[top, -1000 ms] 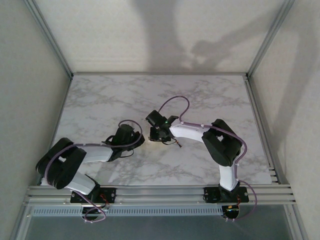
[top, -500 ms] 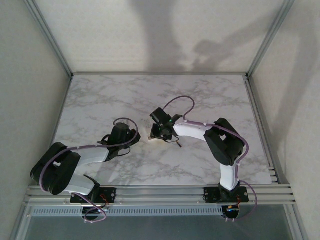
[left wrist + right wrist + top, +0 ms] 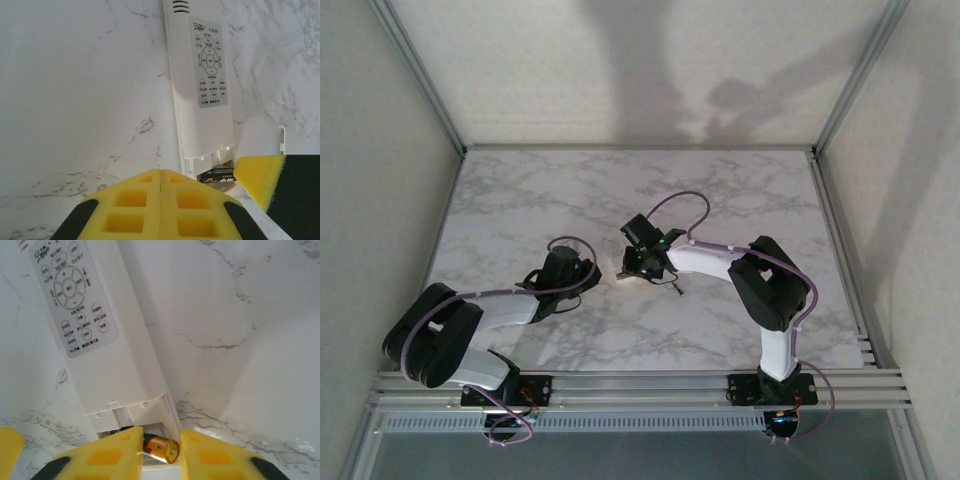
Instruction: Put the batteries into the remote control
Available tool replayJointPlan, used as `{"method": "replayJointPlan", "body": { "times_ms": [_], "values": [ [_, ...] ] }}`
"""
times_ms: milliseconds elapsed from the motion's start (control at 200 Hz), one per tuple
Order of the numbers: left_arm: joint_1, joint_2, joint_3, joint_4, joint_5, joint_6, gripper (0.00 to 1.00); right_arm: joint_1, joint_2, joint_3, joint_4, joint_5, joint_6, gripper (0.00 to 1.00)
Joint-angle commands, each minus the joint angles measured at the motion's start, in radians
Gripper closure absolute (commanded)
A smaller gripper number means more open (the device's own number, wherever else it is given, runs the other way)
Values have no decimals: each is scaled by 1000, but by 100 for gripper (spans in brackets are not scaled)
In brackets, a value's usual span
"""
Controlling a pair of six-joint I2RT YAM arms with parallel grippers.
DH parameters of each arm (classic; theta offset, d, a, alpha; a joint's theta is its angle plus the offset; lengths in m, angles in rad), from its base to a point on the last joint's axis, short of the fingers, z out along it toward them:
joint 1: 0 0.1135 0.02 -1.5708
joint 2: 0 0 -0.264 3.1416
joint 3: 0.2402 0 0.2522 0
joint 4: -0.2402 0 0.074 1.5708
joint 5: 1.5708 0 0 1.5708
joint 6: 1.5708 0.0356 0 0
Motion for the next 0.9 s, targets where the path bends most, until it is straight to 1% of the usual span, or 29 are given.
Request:
{"method": "replayJointPlan", "body": {
  "times_ms": [0, 230, 596, 896],
  "values": [
    [9, 5, -16, 19, 14, 8, 95, -4, 5, -2, 15, -29, 7, 76],
    [7, 22, -25, 56, 43, -2, 96, 0, 33, 20, 9, -68, -6, 77],
    [-6, 43, -34, 73, 56, -3, 97, 2, 26, 8, -5, -54, -7, 80],
    [-59, 84, -52, 135, 50, -50, 97, 0, 6, -16, 30, -56, 40, 86]
  ]
}}
